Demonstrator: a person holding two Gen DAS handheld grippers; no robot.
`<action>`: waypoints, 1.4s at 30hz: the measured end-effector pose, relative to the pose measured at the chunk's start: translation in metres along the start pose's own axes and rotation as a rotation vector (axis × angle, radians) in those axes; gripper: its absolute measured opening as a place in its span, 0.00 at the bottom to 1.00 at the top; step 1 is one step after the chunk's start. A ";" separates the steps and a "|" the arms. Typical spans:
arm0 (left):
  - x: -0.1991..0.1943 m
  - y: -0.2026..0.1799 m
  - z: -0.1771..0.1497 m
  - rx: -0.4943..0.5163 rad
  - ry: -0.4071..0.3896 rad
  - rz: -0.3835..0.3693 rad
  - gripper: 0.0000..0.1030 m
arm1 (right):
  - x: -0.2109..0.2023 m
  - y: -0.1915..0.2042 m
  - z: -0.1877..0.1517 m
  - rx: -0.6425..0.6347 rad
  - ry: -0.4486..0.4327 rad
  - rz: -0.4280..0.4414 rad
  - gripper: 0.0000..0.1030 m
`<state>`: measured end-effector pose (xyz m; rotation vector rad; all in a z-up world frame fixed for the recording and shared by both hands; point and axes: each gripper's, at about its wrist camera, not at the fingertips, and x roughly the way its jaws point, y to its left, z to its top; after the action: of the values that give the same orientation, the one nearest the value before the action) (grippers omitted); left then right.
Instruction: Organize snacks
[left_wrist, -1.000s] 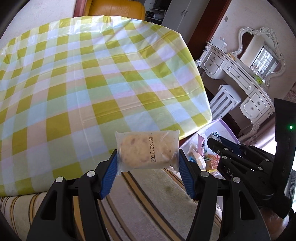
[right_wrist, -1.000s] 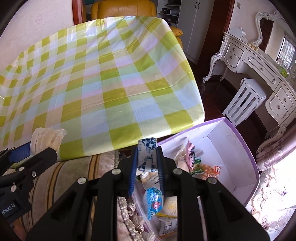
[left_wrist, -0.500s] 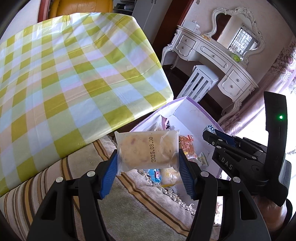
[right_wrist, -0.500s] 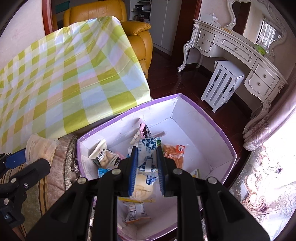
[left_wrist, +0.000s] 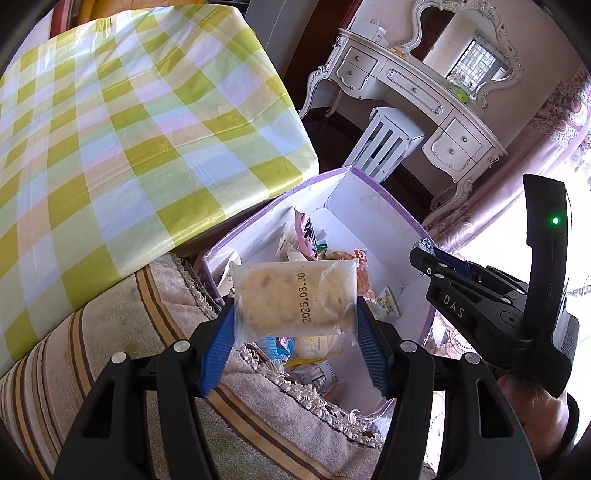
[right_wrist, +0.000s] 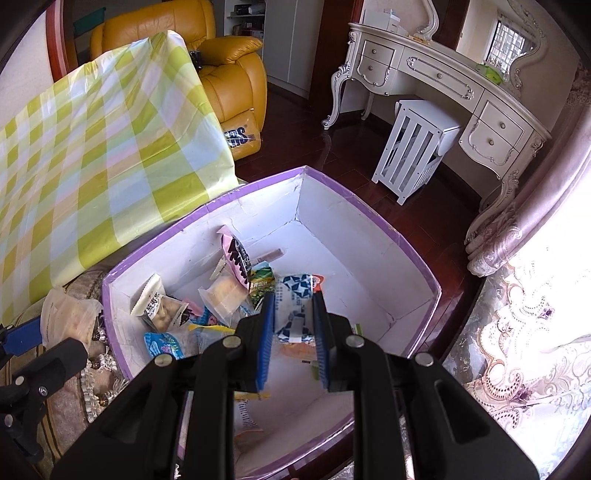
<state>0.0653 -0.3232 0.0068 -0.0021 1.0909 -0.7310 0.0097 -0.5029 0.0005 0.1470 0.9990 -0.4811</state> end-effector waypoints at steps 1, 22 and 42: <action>0.001 0.000 0.001 -0.006 0.003 -0.003 0.58 | 0.001 -0.001 0.000 0.002 0.002 -0.008 0.20; 0.007 0.013 0.002 -0.091 0.026 -0.032 0.78 | -0.001 -0.007 0.003 -0.002 -0.021 -0.080 0.67; -0.011 0.017 -0.021 -0.122 0.054 -0.095 0.96 | -0.014 0.002 -0.022 0.007 0.055 -0.075 0.74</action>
<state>0.0544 -0.2968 -0.0005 -0.1401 1.1918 -0.7516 -0.0128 -0.4890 0.0002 0.1298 1.0595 -0.5521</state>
